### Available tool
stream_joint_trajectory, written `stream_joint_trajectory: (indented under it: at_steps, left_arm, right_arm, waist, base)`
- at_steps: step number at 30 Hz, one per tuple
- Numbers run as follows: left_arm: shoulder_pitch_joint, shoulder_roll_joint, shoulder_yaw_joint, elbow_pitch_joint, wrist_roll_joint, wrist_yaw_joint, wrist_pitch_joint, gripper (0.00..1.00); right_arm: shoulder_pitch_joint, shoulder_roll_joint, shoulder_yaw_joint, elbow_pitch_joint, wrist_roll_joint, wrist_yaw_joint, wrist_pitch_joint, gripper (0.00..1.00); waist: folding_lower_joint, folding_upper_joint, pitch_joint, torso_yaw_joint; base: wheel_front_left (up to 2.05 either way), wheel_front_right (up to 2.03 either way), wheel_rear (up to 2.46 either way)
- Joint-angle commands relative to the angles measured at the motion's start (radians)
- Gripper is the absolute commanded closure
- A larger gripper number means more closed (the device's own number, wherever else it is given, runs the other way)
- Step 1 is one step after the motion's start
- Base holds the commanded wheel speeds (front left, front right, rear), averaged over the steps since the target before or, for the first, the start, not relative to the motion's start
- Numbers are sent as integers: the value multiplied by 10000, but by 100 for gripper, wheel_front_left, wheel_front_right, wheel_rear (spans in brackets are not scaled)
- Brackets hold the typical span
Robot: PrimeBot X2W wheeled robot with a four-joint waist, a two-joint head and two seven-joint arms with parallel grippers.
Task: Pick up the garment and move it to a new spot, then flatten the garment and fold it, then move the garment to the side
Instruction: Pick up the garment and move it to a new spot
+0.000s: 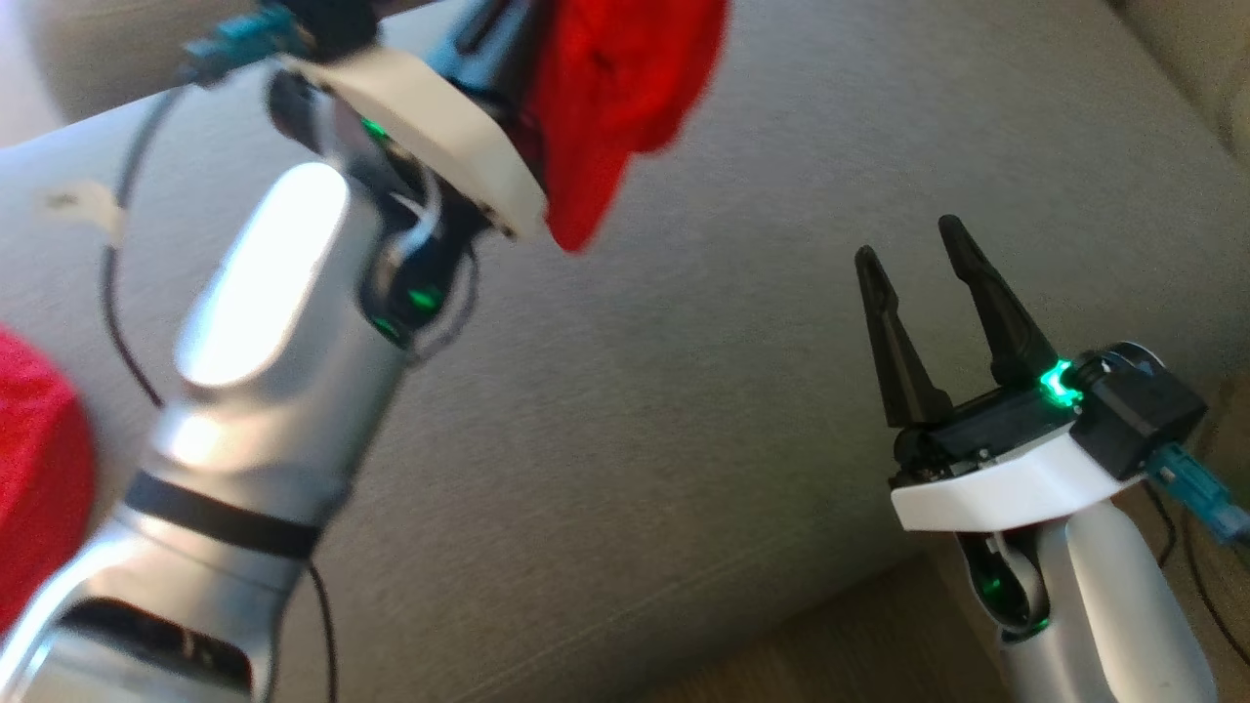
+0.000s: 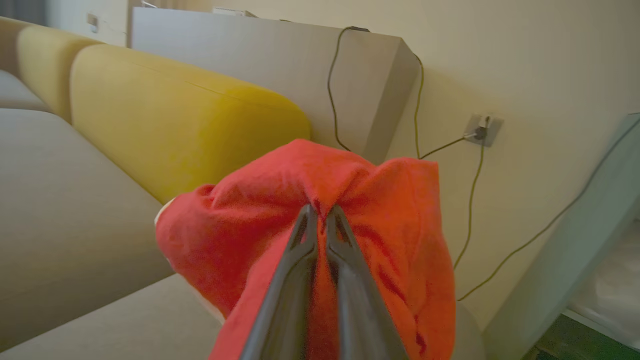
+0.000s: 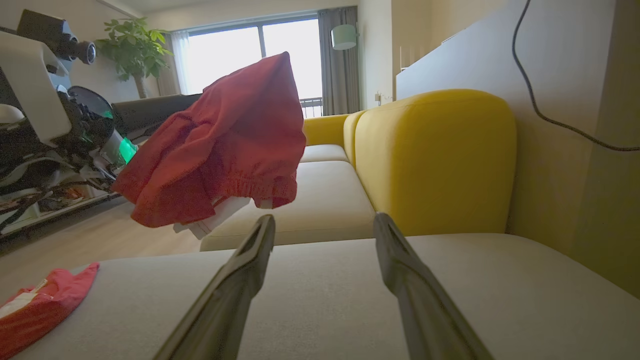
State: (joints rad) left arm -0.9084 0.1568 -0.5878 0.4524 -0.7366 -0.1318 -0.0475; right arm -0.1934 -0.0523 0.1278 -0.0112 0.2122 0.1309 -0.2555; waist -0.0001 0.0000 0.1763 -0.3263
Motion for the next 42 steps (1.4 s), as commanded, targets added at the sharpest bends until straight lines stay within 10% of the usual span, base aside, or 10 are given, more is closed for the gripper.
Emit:
stream_joint_trajectory:
  at_steps: [1,5,7,13,22,31,42]
  left_arm:
    - [-144,130,175,-337,-109,12,-80,100]
    - [451,-79,-233,8,15,50,-311,100]
    - [789,-180,-379,276,133,138,-577,0]
    - [1736,-322,-634,596,616,462,-1694,0]
    - [4623,-137,942,-2135,2401,2088,-2138,0]
    - [7932,-609,2818,-5246,4729,2775,-2141,0]
    - [10262,-1000,3510,-5659,6142,3088,-2142,0]
  right_arm:
    - [-197,20,138,-387,89,-2,-63,0]
    - [-146,20,42,-412,229,-2,-63,0]
    - [-99,20,18,-416,280,-2,-63,0]
    - [63,20,-48,-330,220,-2,-63,0]
    - [622,20,13,63,-302,-2,-63,0]
    - [1149,20,66,738,-781,-2,-63,0]
    - [2287,20,-423,944,-1084,-2,-63,0]
  waist:
    - [1,0,300,-945]
    - [1,0,522,-1234]
    - [1,0,599,-1228]
    - [1,0,540,-700]
    - [1,0,-168,965]
    - [1,0,-956,2508]
    - [1,0,-2109,3353]
  base:
    - [0,0,0]
    - [0,0,0]
    - [0,0,0]
    - [0,0,0]
    - [0,0,0]
    - [0,0,0]
    - [0,0,0]
